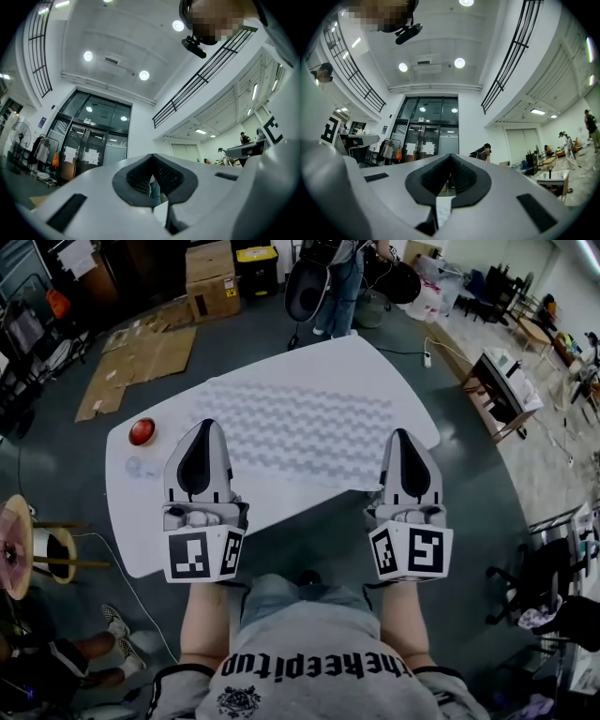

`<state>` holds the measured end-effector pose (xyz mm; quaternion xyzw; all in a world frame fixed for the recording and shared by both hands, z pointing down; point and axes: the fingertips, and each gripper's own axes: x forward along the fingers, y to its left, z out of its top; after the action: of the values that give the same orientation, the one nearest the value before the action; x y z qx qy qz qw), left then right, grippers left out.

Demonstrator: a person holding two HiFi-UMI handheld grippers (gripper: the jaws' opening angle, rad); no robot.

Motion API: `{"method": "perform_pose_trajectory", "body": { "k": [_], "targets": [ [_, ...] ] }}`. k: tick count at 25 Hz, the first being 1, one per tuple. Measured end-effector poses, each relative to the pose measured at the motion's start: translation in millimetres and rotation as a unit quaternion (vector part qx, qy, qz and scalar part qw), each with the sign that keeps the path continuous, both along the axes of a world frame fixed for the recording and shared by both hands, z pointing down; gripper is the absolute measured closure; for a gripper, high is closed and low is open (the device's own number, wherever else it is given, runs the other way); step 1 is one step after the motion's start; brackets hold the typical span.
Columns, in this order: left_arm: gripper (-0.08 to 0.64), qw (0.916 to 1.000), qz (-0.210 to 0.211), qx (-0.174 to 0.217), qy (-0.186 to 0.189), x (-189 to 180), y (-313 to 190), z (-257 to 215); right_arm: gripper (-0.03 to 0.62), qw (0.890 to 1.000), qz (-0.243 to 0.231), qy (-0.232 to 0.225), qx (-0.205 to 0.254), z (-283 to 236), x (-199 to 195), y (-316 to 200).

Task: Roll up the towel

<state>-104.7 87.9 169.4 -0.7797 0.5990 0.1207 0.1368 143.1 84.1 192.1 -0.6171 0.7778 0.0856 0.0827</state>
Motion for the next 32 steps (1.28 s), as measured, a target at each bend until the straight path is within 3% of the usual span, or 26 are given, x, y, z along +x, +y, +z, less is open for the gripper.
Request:
{"method": "perform_pose_trajectory", "body": {
  "k": [7,11,16,20,23,26,28,32],
  "targets": [
    [0.556,0.9991,0.0,-0.04,-0.011,-1.3,-32.0,21.4,0.591,0.999,-0.024,0.009,-0.034,20.5,-4.9,-34.0],
    [0.557,0.996,0.01,-0.075,-0.048,1.5,-59.7,45.7,0.591,0.997,-0.04,0.024,-0.061,41.4,-10.7,-58.7],
    [0.556,0.9855,0.027,-0.125,-0.112,2.8,-101.7,90.6,0.591,0.992,-0.041,0.042,-0.114,77.4,-13.0,-92.7],
    [0.557,0.9723,0.042,-0.164,-0.161,-9.0,-137.0,130.2,0.591,0.983,-0.048,0.075,-0.16,114.1,-28.5,-119.2],
    [0.557,0.9524,0.057,-0.199,-0.224,-14.1,-160.0,169.3,0.591,0.973,-0.061,0.097,-0.198,144.3,-39.2,-136.0],
    [0.556,0.9225,0.103,-0.232,-0.291,-11.1,-168.7,218.8,0.591,0.961,-0.076,0.119,-0.238,176.8,-48.4,-143.4],
    [0.556,0.8981,0.142,-0.249,-0.334,-9.5,-169.2,252.0,0.591,0.951,-0.089,0.133,-0.266,200.5,-55.5,-145.8],
    [0.555,0.8397,0.206,-0.29,-0.41,-13.8,-164.7,313.0,0.589,0.925,-0.109,0.163,-0.325,249.2,-68.8,-146.8]
  ]
}}
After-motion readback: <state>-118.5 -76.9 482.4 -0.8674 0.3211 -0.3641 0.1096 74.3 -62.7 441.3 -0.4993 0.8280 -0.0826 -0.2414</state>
